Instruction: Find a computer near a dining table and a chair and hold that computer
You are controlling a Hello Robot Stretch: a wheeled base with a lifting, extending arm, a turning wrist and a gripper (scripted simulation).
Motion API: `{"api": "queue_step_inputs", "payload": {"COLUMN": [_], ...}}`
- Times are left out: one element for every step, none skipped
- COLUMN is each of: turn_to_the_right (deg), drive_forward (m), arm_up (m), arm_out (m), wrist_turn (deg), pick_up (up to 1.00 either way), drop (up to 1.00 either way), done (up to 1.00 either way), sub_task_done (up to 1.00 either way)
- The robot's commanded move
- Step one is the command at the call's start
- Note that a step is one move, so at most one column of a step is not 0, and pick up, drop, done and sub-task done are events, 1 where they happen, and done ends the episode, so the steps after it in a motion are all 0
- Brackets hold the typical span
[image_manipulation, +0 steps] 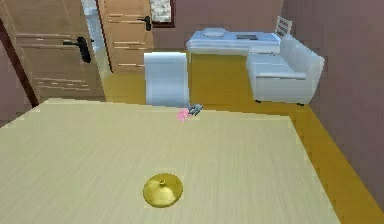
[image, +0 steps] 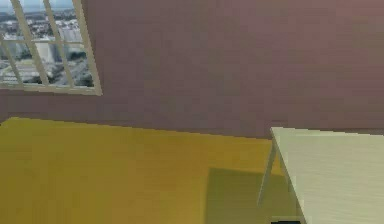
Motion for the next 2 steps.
{"api": "queue_step_inputs", "payload": {"turn_to_the_right": [6.0,0.0], "drive_forward": [0.00,0.75], "arm_up": [0.00,0.00], "arm_out": [0.00,0.00], "wrist_turn": [0.0,0.0], "pick_up": [0.00,0.00], "drop": [0.00,0.00], "done": [0.00,0.00], "sub_task_done": [0.00,0.00]}}
